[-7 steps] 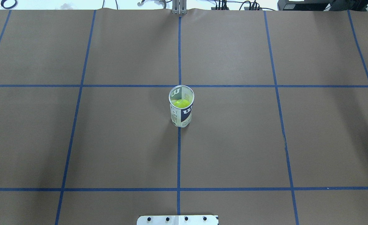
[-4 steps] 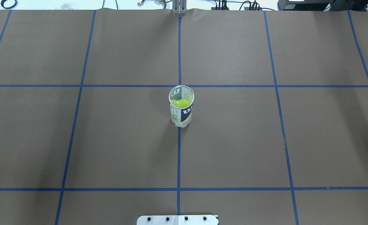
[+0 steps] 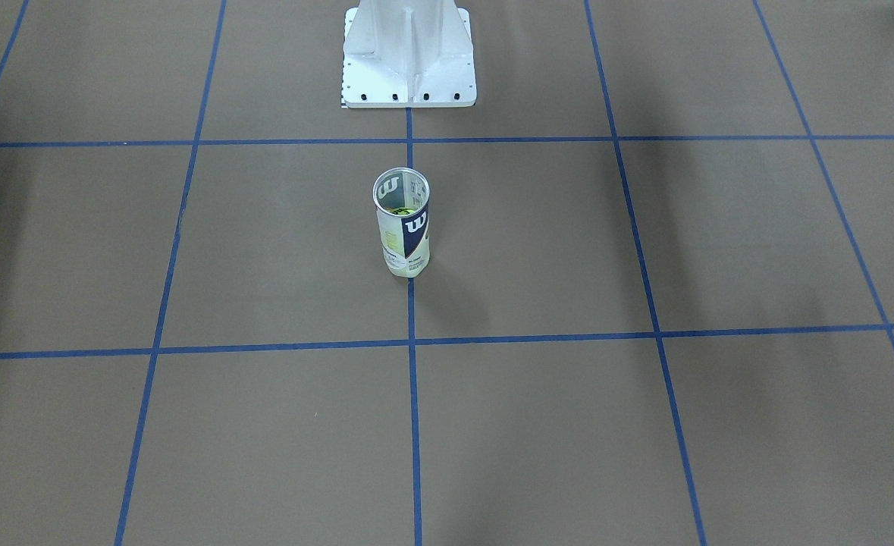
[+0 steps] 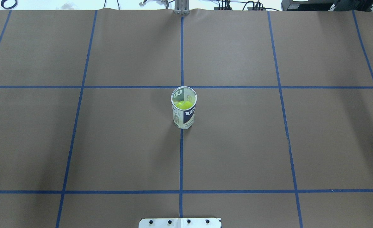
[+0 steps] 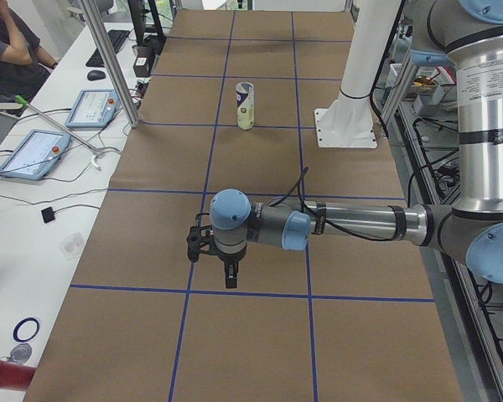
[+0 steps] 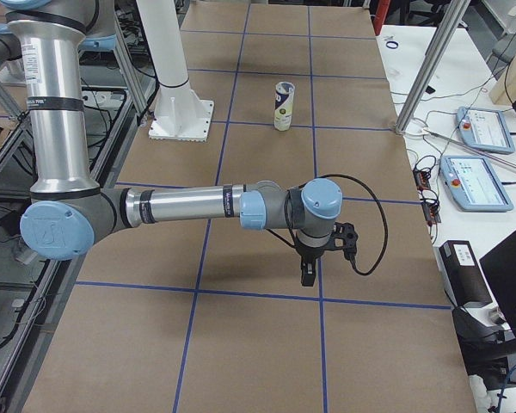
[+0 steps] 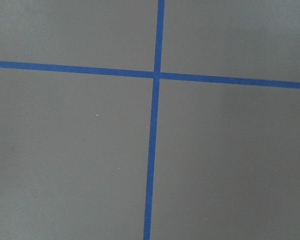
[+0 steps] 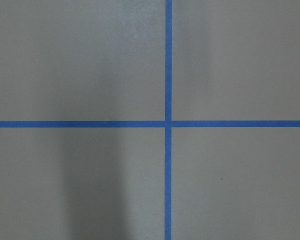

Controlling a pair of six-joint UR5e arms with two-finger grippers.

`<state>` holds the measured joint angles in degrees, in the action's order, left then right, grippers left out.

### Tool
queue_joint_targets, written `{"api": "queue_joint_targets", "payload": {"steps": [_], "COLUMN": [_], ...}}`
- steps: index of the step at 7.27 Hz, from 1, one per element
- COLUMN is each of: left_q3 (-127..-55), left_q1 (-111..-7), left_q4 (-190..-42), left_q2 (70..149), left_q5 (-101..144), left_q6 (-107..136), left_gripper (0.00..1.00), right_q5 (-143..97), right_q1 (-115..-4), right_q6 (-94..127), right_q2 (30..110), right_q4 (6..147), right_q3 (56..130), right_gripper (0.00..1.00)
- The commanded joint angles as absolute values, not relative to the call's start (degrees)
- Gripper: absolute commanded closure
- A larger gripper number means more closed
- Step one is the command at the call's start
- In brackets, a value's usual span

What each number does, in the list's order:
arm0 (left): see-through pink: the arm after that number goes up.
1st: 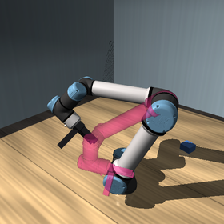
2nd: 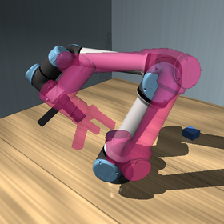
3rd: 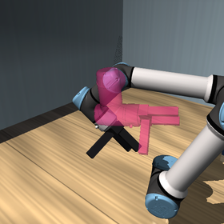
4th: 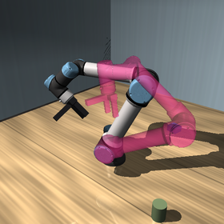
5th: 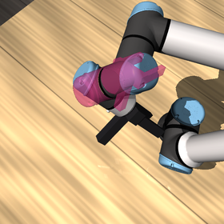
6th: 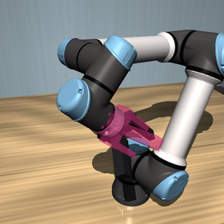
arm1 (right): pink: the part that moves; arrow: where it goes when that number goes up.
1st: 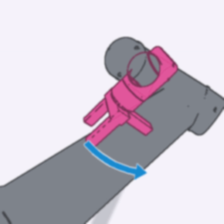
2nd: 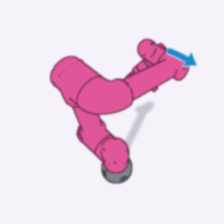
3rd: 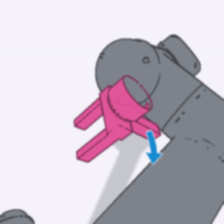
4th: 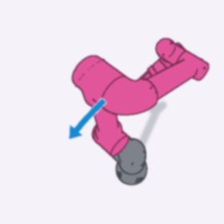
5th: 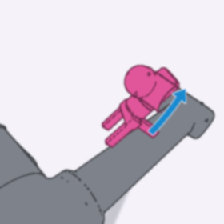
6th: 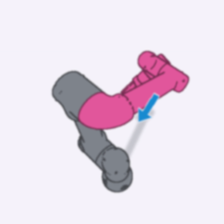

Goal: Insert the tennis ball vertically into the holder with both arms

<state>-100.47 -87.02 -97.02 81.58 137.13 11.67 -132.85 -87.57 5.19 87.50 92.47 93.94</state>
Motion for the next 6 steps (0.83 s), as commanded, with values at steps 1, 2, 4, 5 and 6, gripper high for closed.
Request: {"api": "queue_joint_targets", "payload": {"steps": [1,2,4,5,6], "left_q3": [-100.55,-100.37,-100.37,-100.11,-100.11], "left_q1": [-87.01,-87.01,-87.01,-87.01,-87.01], "left_q4": [-97.03,-97.21,-97.47,-97.47,-97.38], "left_q2": [81.65,81.65,81.65,81.65,81.82], "left_q5": [137.20,137.11,137.20,137.20,137.55], "left_q6": [11.51,11.43,11.43,11.51,11.51], "left_gripper": [0.00,0.00,0.00,0.00,0.00], "right_q5": [-132.98,-132.98,-132.98,-132.98,-133.15], "right_q1": [-87.54,-87.54,-87.54,-87.54,-87.54], "right_q6": [5.19,5.19,5.27,5.27,5.36], "right_q2": [87.80,87.80,87.72,87.71,87.71], "right_q4": [92.46,92.55,92.46,92.46,92.46], "right_q3": [95.00,94.84,94.83,94.92,95.01], "right_gripper": [0.01,0.01,0.01,0.01,0.01]}}
